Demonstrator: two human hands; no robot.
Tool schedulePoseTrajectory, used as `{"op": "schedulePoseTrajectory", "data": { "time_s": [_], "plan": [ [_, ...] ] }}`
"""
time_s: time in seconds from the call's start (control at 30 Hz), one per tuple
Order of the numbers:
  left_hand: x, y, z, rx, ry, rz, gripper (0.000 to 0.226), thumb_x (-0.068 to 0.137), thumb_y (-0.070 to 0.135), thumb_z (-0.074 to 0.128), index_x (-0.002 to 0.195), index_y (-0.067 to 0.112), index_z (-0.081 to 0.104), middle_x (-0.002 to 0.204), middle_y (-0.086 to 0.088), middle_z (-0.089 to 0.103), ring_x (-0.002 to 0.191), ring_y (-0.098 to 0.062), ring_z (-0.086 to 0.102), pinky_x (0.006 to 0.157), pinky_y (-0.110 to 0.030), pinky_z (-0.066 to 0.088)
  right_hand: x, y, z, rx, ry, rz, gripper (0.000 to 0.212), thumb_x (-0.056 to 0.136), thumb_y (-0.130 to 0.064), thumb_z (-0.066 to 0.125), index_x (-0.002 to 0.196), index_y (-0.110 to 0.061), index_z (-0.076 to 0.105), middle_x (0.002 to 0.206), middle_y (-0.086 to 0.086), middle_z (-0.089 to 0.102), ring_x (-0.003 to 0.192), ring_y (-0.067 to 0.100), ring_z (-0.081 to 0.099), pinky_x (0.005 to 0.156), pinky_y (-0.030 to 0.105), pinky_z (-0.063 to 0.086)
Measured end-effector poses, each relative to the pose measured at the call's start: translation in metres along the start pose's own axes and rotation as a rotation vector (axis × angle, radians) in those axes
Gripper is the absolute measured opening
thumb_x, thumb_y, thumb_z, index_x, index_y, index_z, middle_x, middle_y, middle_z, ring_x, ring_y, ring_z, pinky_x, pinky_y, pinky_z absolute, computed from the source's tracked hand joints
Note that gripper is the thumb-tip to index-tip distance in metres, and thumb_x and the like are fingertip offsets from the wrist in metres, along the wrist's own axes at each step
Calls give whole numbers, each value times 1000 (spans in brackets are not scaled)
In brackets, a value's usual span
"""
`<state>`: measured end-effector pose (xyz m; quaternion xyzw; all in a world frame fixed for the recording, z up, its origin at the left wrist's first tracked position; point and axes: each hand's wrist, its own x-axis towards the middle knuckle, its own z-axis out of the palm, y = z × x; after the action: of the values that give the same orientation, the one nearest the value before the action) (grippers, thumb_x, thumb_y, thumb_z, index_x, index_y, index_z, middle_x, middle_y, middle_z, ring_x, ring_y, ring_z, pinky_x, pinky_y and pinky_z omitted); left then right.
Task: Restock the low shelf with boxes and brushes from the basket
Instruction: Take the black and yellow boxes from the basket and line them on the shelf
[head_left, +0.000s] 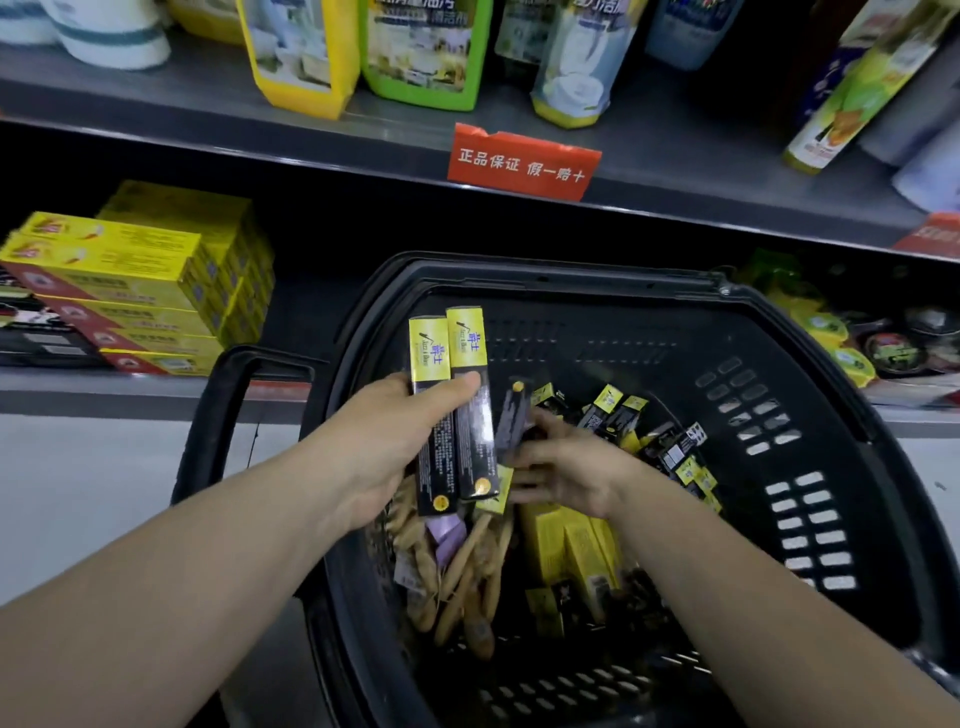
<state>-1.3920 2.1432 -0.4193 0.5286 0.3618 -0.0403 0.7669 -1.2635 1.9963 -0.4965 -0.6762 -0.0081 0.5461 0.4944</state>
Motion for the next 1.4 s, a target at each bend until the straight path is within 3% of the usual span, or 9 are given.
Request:
{"op": "schedulePoseTrajectory", "data": {
  "time_s": [0.27,0.4,0.57,0.7,0.87,1.07,1.2,1.3,1.4],
  "plan": [
    [3,-1,16,0,-92,-101,27,86,30,64,107,12,64,103,-8,72,99,-23,65,85,-35,48,-101,-25,-24,141,265,-377,48,59,-38,74,102,-17,66,91,-3,72,86,13,67,74,26,49],
    [-1,-9,27,-60,-104,-123,26,84,24,67,106,10,66,102,-11,72,96,-25,66,81,-36,52,-118,-14,-29,205,462,-449,28,72,-18,73,97,-18,61,96,4,73,91,20,69,79,30,52],
    [-7,-19,39,-196,-58,-135,42,76,27,71,113,8,63,102,-12,72,94,-26,68,81,-38,53,-119,-21,-11,552,430,-563,45,66,-19,73,103,-1,53,98,10,73,96,22,69,88,32,55],
    [-13,-22,45,-285,-57,-88,56,64,40,72,112,12,65,98,-9,74,88,-25,71,67,-33,56,-113,-5,20,223,332,-398,51,62,-33,81,105,-15,61,103,9,70,98,22,67,95,42,48],
    [-21,-29,48,-249,-60,19,55,59,31,77,110,14,66,93,-8,75,79,-23,73,53,-27,55,-117,6,27,20,219,-393,28,81,-23,67,109,-24,62,81,-9,70,79,7,70,68,16,52],
    [-21,-30,45,-127,-46,64,66,44,26,83,107,14,67,90,-9,75,78,-24,73,54,-27,55,-122,3,22,-315,227,-416,29,82,-38,66,108,-30,60,95,-4,67,85,4,66,79,20,52],
    [-20,-26,41,-122,9,81,65,45,17,83,106,13,62,80,-7,75,66,-20,72,45,-23,52,-110,-3,10,-448,149,-355,60,74,-73,49,116,-32,61,110,-8,67,100,6,63,91,29,49],
    [-18,-23,40,-118,31,98,60,42,18,83,97,20,59,72,-1,74,59,-15,71,40,-21,50,-74,-8,-18,-341,283,-261,40,90,-55,46,98,-22,67,103,4,70,96,22,66,88,35,51],
    [-17,-22,40,-116,19,108,61,43,19,84,97,22,57,69,4,74,57,-12,70,41,-20,49,-25,-6,-51,-687,466,-132,28,93,-31,52,112,-11,60,105,12,65,101,34,61,75,31,43]
  ]
}}
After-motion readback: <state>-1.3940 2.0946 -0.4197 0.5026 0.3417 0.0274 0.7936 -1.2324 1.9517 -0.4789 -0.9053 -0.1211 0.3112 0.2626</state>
